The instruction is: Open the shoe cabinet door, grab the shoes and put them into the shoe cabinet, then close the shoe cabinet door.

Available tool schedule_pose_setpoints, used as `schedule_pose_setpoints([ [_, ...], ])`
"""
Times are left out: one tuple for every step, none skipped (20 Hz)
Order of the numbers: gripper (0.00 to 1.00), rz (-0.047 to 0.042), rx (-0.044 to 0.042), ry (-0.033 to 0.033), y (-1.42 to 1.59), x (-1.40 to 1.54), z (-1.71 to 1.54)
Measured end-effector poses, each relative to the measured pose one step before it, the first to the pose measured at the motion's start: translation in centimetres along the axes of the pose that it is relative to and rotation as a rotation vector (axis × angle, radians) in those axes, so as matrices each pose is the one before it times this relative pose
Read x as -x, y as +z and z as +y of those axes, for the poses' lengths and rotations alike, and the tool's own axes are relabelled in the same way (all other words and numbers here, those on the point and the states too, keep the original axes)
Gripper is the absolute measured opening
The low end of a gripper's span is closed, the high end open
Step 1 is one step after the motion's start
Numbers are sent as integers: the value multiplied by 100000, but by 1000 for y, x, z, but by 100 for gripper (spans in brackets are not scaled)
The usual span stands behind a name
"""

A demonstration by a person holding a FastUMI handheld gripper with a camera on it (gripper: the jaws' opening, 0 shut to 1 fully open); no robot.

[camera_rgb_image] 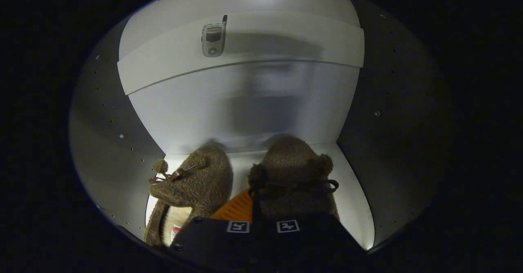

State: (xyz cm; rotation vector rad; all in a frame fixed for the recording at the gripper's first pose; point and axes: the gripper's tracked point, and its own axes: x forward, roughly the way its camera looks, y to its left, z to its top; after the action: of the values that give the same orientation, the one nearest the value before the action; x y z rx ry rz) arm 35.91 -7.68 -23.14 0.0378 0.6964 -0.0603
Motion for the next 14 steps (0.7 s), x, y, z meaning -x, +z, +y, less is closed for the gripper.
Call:
schedule_pose_setpoints([
  [16,173,2016,-869,-245,233,-50],
  [22,-96,2253,-431,-134,238,78],
  [26,-481,1557,-344,-129,640,141],
  [30,-1378,828,-284,90,708,83],
  [33,-2379,16,-601,374,956,-31],
  [36,-2738,-792,-757,506,912,-105],
  [39,-2619,-953,-339,368,1015,-90],
  [52,-2113,-1082,514,349,1163,115],
  [65,-2254,-722,414,349,1323,117],
  [79,-2310,-241,-482,371,1165,-128],
  [92,-4011,-80,139,807,1473,216],
  [92,-4339,106,-300,845,1464,64],
  [92,-3658,111,-89,774,1441,194],
  [92,-3480,-9,469,767,1633,268],
])
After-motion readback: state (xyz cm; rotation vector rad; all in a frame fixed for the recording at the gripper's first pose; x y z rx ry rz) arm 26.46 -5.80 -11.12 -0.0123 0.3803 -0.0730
